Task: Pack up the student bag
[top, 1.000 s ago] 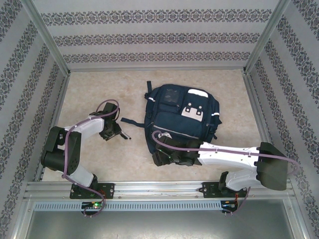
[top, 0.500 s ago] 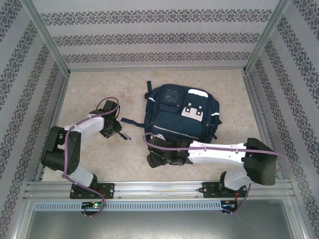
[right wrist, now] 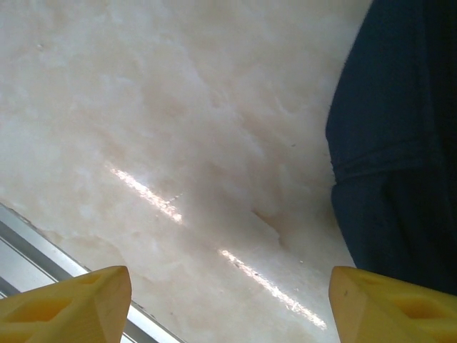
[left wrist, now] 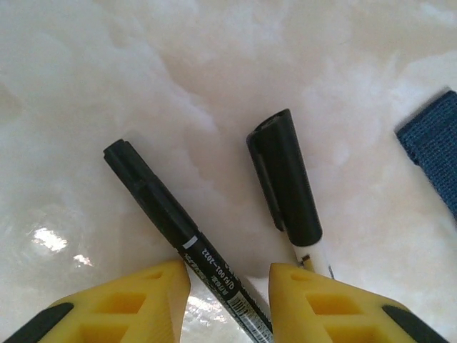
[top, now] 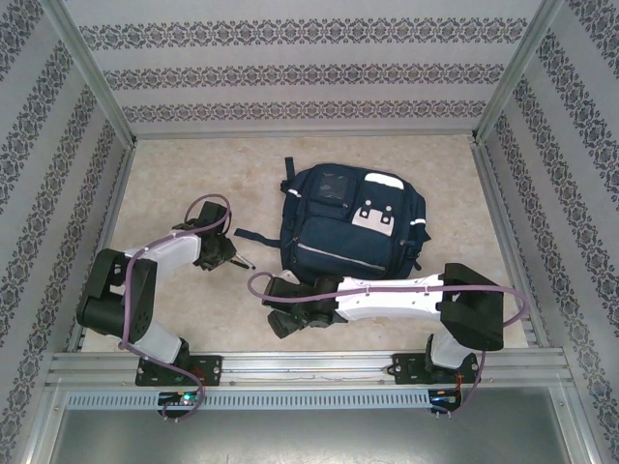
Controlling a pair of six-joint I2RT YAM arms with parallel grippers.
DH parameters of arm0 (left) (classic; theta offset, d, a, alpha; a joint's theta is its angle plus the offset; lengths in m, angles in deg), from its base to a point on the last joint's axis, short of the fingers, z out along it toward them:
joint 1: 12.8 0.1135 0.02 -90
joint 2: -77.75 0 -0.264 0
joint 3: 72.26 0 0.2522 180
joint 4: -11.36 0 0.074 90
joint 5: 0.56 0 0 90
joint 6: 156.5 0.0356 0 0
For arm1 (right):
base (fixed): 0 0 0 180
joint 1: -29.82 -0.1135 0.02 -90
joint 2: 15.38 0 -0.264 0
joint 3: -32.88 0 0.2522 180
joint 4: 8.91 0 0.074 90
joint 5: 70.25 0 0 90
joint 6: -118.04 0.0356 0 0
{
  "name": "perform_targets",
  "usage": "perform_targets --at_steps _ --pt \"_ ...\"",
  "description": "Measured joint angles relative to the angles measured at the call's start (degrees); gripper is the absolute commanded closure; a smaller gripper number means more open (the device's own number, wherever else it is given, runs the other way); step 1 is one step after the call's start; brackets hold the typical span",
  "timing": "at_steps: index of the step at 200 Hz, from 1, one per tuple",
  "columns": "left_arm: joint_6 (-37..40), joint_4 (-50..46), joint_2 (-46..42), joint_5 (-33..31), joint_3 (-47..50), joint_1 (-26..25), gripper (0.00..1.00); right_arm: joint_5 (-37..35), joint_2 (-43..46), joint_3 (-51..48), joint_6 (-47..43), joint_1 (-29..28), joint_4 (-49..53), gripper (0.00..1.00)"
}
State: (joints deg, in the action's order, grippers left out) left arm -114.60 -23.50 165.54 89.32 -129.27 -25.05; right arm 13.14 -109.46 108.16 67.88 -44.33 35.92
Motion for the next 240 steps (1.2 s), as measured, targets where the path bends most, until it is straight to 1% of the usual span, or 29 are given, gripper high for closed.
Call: perform_targets --at_steps 13,20,33,64,80,101,117,141,151,167,193,208,227,240 --pt "-0.04 0.09 -2.23 0.17 2.19 0.0 0.68 -0.02 -0.04 0.42 -0.59 0.0 0.15 0.25" --pt "-0.24 0.15 -3.8 0.39 3.65 0.0 0.73 -0.09 -0.02 0.61 -0.85 0.0 0.26 0.25" --pt "-0.63 0.17 -6.99 0.85 6.64 0.0 0.8 -0.61 0.2 0.63 -1.36 0.0 0.37 0.25" --pt "-0.96 -0.42 -13.81 2.03 11.89 0.0 0.86 -3.19 1.68 0.96 -3.19 0.0 0.9 0.22" --pt "-0.48 -2.91 -17.31 2.99 13.16 -0.02 0.91 -4.76 2.8 1.49 -4.11 0.0 0.87 0.18" --pt "1.16 -6.32 -22.93 3.89 13.75 -0.04 0.98 -6.86 4.72 1.64 -4.63 0.07 0.87 0.11" --pt "2.54 -7.21 -27.87 6.16 13.77 -0.07 0.98 -7.74 6.25 1.64 -4.92 0.46 0.81 0.09" --pt "2.99 -7.48 -34.82 12.44 13.77 -0.63 0.99 -6.86 8.26 1.6 -4.48 1.68 -0.31 0.07" --pt "2.93 -7.48 -37.07 14.97 13.77 -1.51 1.0 -5.05 8.98 1.38 -4.31 2.38 -1.4 0.08" --pt "2.73 -7.48 -40.19 18.56 13.57 -4.15 0.99 0.17 10.21 0.09 -4.04 3.82 -4.76 0.11" --pt "1.79 -7.15 -42.88 22.16 11.32 -9.75 0.99 8.2 11.47 -3.52 -1.64 5.09 -12.15 0.21" --pt "0.66 -6.1 -43.17 23.08 9.77 -13.18 0.99 11.32 12.02 -5.7 0.92 5.84 -16.04 0.3" --pt "-0.72 -5.03 -42.73 23.23 8.07 -17.27 0.99 13.81 12.61 -8.7 5.44 7.28 -21.33 0.35" --pt "-1.27 -4.57 -41.7 22.18 6.97 -19.85 0.99 15.32 12.61 -10.38 8.26 8.26 -24.63 0.39"
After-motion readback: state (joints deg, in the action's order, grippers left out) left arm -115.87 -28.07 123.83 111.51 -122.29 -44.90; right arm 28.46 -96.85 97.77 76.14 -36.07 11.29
